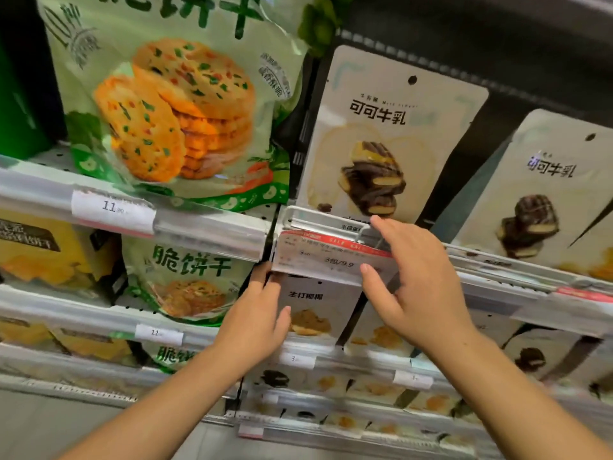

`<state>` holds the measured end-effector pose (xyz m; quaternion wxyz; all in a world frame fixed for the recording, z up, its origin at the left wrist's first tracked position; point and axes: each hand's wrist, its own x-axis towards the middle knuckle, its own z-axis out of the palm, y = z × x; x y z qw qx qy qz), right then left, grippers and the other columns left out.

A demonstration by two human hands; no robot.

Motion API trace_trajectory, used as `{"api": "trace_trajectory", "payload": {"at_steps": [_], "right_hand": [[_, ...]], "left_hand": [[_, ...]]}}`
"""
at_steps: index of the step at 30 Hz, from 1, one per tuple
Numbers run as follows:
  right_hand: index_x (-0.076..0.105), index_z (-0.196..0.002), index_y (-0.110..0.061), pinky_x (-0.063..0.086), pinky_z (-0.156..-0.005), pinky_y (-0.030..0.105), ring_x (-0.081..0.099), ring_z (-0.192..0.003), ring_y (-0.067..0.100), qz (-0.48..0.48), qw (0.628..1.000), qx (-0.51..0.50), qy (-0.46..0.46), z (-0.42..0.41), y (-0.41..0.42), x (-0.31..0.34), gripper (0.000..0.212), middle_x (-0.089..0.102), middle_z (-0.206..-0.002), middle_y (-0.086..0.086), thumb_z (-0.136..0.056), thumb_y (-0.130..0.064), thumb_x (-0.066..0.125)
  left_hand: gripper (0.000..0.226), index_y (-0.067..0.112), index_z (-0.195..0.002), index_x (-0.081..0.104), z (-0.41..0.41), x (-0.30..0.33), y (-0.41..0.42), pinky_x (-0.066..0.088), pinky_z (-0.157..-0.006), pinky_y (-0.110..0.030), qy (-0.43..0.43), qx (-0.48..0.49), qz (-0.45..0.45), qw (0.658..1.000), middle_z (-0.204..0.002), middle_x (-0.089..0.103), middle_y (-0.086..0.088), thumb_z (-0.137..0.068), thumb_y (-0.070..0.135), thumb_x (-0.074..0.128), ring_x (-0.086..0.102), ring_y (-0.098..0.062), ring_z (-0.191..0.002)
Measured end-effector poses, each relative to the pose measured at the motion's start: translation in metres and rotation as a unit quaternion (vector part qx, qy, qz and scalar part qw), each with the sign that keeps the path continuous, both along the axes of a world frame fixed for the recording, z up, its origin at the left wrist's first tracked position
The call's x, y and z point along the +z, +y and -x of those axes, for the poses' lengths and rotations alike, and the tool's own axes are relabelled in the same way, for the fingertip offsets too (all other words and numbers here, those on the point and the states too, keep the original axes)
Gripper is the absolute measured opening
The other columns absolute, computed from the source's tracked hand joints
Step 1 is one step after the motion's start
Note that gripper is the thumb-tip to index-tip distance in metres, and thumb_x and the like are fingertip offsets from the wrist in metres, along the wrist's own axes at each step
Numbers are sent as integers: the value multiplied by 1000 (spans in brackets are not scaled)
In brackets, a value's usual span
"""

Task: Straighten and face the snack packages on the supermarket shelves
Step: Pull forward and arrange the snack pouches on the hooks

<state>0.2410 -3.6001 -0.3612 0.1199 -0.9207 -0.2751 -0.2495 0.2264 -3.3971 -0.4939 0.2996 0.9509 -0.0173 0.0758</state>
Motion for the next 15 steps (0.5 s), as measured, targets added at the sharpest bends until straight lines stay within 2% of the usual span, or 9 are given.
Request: {"api": "trace_trajectory", "payload": {"at_steps": [2, 3, 4, 5, 6, 9, 12, 15], "right_hand": [[45, -138, -12, 27, -106, 24, 45, -119, 15, -4, 1000, 2, -19, 0, 2, -5, 57, 55, -128, 2, -86, -32, 58], [45, -138, -11, 26, -107, 23, 45, -120, 16, -11, 1000, 1, -24, 1, 4, -7, 57, 53, -129, 3, -86, -30, 59], [45, -138, -11, 26, -108, 23, 44, -120, 16, -21, 999, 1, -25, 1, 5, -9, 57, 53, -129, 3, -86, -29, 60], [45, -137, -11, 26, -109, 24, 44, -121, 16, -30, 999, -1, -28, 1, 7, -11, 57, 52, -129, 3, -85, -29, 61], [46, -137, -10, 26, -109, 24, 43, -120, 16, -36, 999, -2, -31, 1, 8, -13, 57, 52, -129, 3, -85, -29, 61], [47, -136, -8, 28, -112, 30, 43, -121, 17, -49, 998, 0, -35, 2, 10, -15, 57, 51, -129, 4, -84, -28, 62], [46, -136, -8, 29, -113, 35, 42, -123, 16, -53, 998, 2, -34, 2, 10, -16, 57, 51, -130, 4, -84, -27, 62], [45, -137, -8, 30, -113, 42, 41, -126, 17, -45, 998, 4, -31, 1, 8, -17, 59, 50, -132, 4, -84, -25, 63]], "left_hand": [[21, 24, -91, 41, -8, -5, 0, 39, -56, -29, 30, 30, 10, 999, -88, 47, 2, -94, 39, 54, 54, -15, -71], [22, 21, -103, 46, -12, -9, 1, 42, -55, -29, 40, 32, 28, 998, -81, 48, 4, -93, 38, 56, 58, -17, -72], [37, 18, -122, 46, -15, -11, 2, 42, -53, -27, 49, 36, 55, 997, -76, 53, 5, -92, 35, 58, 60, -16, -69], [53, 18, -137, 39, -18, -14, 3, 40, -50, -23, 59, 37, 89, 994, -73, 58, 5, -91, 31, 61, 59, -13, -64], [62, 17, -144, 34, -20, -14, 3, 38, -47, -19, 71, 43, 120, 989, -69, 61, 4, -90, 28, 62, 59, -10, -60], [60, 14, -145, 38, -23, -14, 4, 35, -43, -12, 104, 58, 187, 975, -62, 64, 1, -91, 23, 63, 61, -9, -56], [60, 20, -150, 34, -24, -15, 4, 42, -45, -17, 163, 78, 278, 943, -63, 71, 3, -95, 23, 59, 65, -4, -54], [59, 19, -150, 34, -24, -15, 2, 39, -38, -13, 169, 114, 345, 916, -50, 67, 5, -97, 14, 57, 57, 0, -39]]}}
